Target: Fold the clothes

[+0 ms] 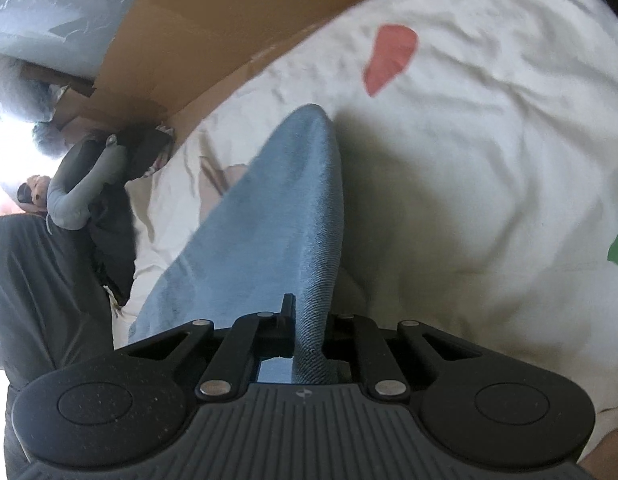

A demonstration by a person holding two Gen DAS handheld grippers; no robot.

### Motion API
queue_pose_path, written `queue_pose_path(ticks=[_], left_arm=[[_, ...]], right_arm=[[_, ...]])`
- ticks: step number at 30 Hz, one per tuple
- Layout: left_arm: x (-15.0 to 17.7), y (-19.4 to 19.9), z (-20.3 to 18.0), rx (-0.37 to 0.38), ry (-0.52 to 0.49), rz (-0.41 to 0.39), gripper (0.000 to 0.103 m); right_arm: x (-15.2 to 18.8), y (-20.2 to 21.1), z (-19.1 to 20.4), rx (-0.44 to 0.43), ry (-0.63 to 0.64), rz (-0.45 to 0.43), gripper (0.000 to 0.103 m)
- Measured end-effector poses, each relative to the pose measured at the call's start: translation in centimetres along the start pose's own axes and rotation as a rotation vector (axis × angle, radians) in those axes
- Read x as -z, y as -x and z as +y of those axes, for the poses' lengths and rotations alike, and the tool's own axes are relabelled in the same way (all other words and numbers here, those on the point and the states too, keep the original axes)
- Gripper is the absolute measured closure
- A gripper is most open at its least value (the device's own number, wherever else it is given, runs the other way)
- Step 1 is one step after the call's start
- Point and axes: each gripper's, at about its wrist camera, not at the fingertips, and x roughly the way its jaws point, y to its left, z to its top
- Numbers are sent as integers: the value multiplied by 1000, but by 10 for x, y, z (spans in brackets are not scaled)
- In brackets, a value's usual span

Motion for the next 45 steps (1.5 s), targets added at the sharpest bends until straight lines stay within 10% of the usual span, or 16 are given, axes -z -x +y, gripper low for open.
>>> queue_pose_path(ticks=[16,45], left_arm=[[8,50,43,-30,161,-136,50],[55,106,144,-102,359,-219,44]], right_arm=[[0,26,113,83,148,13,97],[36,8,267,180,503,147,97]])
